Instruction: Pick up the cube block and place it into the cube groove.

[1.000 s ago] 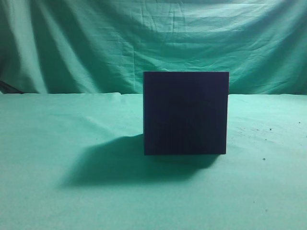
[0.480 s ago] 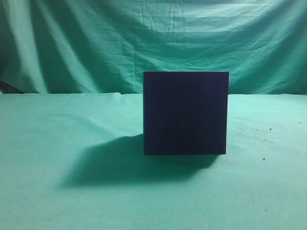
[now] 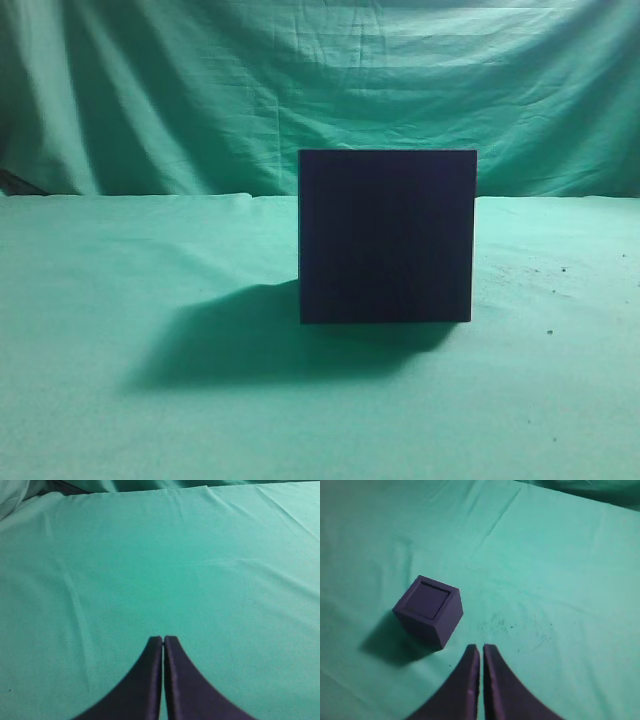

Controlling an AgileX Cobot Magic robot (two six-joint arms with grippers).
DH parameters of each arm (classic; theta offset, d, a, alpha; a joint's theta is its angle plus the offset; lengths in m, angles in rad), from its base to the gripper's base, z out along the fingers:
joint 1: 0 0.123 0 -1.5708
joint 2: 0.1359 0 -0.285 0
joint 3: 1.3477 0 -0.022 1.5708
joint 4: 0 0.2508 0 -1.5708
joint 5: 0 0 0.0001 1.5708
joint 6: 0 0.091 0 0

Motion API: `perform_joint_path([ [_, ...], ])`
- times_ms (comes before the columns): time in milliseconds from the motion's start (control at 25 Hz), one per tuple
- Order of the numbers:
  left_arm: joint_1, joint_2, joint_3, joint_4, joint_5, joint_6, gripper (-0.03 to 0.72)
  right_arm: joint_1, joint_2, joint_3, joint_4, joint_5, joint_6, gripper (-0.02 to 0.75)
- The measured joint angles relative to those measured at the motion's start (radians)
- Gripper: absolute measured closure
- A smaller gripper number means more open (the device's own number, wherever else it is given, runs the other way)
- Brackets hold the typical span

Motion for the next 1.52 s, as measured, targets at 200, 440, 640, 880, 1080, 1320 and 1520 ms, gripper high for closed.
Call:
perform_joint_path([
  [200,0.000,0.000,0.000,0.000,0.000,0.000,0.688,-0.029,-0.042,0.121,0.034,-0.241,-0.160,0.738],
  [440,0.000,0.000,0.000,0.000,0.000,0.000,0.688,-0.305,-0.174,0.366,0.108,-0.546,-0.205,0.738],
  [640,0.000,0.000,0.000,0.000,0.000,0.000,0.688,-0.559,-0.341,0.570,0.198,-0.640,-0.209,0.738],
  [880,0.000,0.000,0.000,0.000,0.000,0.000,0.688,-0.772,-0.485,0.757,0.266,-0.668,-0.215,0.692],
  [1080,0.000,0.000,0.000,0.000,0.000,0.000,0.688,-0.799,-0.497,0.895,0.267,-0.777,-0.224,0.692],
  [1320,0.000,0.000,0.000,0.000,0.000,0.000,0.688,-0.799,-0.497,0.908,0.269,-0.758,-0.247,0.692],
  [1520,0.000,0.000,0.000,0.000,0.000,0.000,0.688,-0.799,-0.497,0.909,0.269,-0.750,-0.241,0.692],
])
